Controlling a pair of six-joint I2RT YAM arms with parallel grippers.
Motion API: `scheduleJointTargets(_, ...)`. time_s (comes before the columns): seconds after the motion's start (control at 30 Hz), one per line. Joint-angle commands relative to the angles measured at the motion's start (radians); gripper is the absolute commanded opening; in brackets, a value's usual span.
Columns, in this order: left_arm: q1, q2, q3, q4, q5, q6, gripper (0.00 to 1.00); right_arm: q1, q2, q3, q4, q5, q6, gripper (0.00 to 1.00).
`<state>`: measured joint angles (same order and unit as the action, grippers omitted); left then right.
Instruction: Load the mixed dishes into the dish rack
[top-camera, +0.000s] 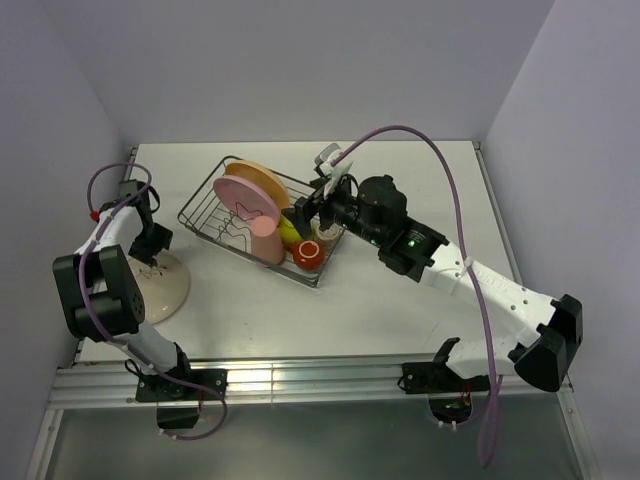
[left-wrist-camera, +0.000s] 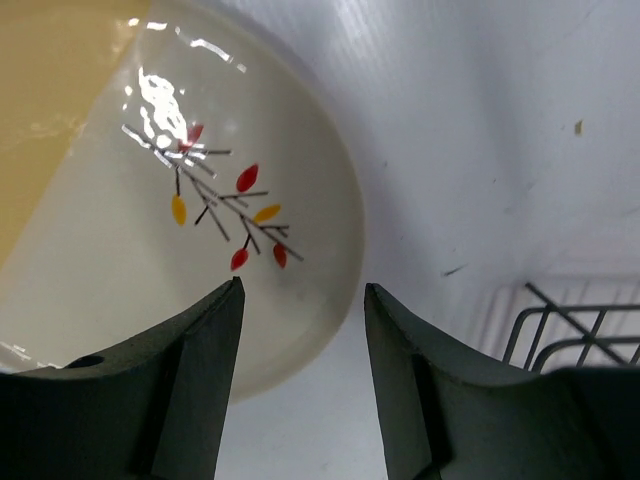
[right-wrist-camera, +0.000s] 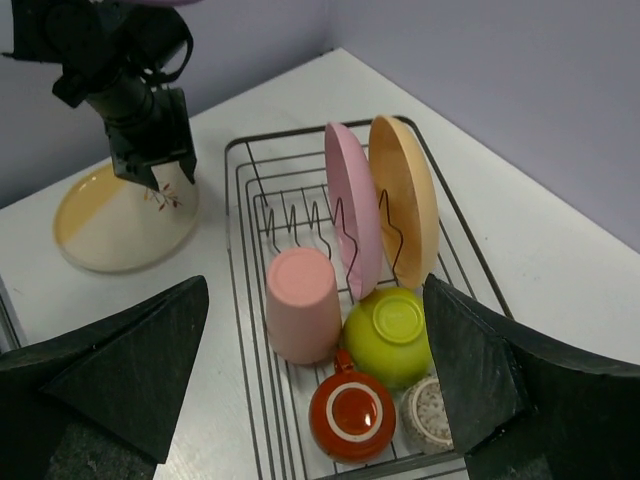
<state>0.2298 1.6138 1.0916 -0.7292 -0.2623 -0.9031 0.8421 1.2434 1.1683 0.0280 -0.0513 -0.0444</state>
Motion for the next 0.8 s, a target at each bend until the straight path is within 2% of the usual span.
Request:
scheduleJointTargets(0.0, 0.003, 0.049, 0.08, -0.022, -0.035, 0.018, 0.57, 0.002, 0.022, 0.004, -0.048, 0.034, 0.028, 0.95)
scheduleJointTargets(0.23, 0.005, 0.161, 0.158, -0.062, -0.112, 0.017, 0.56, 0.015, -0.03, -0.036, -0.034, -0.042, 0.083, 0.95)
scheduleJointTargets(0.57, 0.008, 0.279, 0.197, -0.095, -0.17, 0.038, 0.54, 0.035, -0.102, -0.062, -0.04, 0.01, 0.058, 0.95)
scheduleJointTargets(0.63, 0.008, 0.294, 0.186, -0.085, -0.158, 0.039, 0.52, 0.037, -0.108, -0.07, -0.039, 0.008, 0.06, 0.95)
scheduleJointTargets(0.77, 0.009, 0.325, 0.171, -0.064, -0.141, 0.044, 0.39, 0.037, -0.114, -0.075, -0.046, 0.022, 0.057, 0.95)
